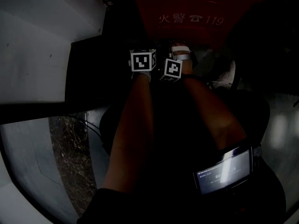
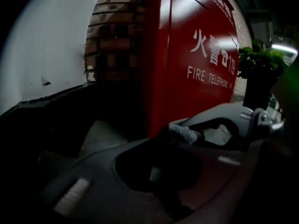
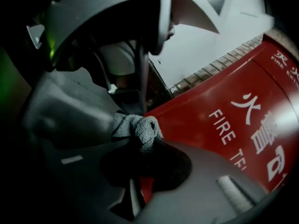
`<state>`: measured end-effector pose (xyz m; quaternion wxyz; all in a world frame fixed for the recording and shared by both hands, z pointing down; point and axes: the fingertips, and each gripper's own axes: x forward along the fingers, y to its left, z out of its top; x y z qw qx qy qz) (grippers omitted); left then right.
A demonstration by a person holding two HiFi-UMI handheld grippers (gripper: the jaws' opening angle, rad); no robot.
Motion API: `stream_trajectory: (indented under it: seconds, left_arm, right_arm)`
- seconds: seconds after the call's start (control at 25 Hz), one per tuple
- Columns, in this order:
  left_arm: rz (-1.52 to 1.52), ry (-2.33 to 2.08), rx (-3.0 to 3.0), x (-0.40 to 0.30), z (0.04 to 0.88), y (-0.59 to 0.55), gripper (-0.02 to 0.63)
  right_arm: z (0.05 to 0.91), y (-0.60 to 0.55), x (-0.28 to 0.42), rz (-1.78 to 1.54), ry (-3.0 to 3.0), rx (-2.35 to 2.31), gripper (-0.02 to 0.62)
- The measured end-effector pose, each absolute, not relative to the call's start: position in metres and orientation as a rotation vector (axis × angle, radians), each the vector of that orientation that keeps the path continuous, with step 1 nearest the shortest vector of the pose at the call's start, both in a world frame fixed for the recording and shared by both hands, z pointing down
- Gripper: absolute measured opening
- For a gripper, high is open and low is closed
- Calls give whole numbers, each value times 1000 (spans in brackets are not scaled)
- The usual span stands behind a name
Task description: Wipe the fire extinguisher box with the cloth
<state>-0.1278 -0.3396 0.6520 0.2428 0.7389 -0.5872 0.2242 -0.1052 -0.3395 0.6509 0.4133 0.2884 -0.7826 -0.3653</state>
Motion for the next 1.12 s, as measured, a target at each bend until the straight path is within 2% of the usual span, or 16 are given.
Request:
stream_trajectory:
  seconds: [0.32,1.12]
  left_arm:
    - [644,-1576,2047,-122,654,-343,3]
    - [709,-1377,2380,-46,620,-330,3]
  right_arm:
    - [657,-347,-93,-892,-1953,760,43]
    - [663,-373,73,-676,-1578,752,41]
